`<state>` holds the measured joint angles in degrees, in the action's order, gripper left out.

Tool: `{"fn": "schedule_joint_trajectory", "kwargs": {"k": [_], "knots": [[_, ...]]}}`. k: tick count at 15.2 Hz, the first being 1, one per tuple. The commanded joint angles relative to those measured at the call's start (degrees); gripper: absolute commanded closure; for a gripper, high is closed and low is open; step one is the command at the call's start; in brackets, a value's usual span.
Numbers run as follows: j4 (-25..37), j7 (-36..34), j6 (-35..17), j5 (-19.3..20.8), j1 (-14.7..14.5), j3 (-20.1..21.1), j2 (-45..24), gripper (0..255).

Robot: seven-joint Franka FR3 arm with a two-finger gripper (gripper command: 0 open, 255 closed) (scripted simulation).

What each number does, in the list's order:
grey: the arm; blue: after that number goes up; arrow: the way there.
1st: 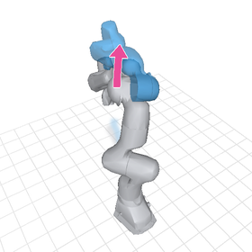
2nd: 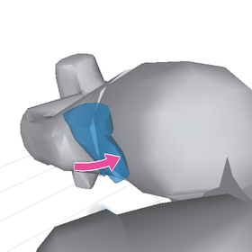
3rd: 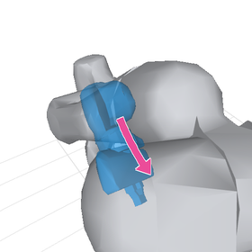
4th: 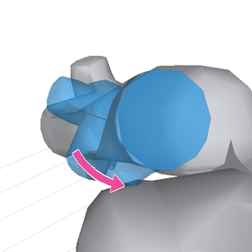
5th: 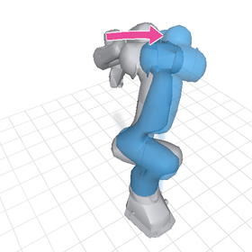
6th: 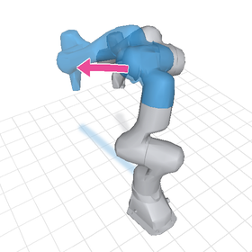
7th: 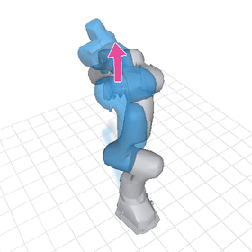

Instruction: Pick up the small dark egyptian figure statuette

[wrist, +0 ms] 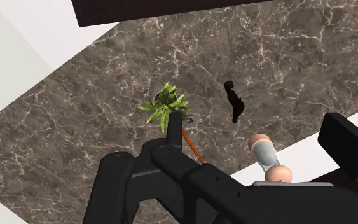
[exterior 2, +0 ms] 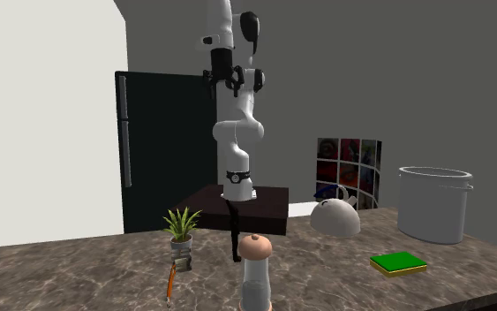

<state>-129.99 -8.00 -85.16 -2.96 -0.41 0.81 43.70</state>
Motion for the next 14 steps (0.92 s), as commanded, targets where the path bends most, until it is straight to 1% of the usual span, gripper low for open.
{"fn": "schedule_joint_trajectory", "kwargs": {"k": [1,8,14], "knots": [[0.0,0.0,0.0,0.0,0.0,0.0,0.0,0],[-11.9,6.3,-15.5,0.3,-2.3,-0.5,-2.0,0],[-19.2,11.7,-29.9,0.3,-4.4,-0.9,-7.8,0]]}}
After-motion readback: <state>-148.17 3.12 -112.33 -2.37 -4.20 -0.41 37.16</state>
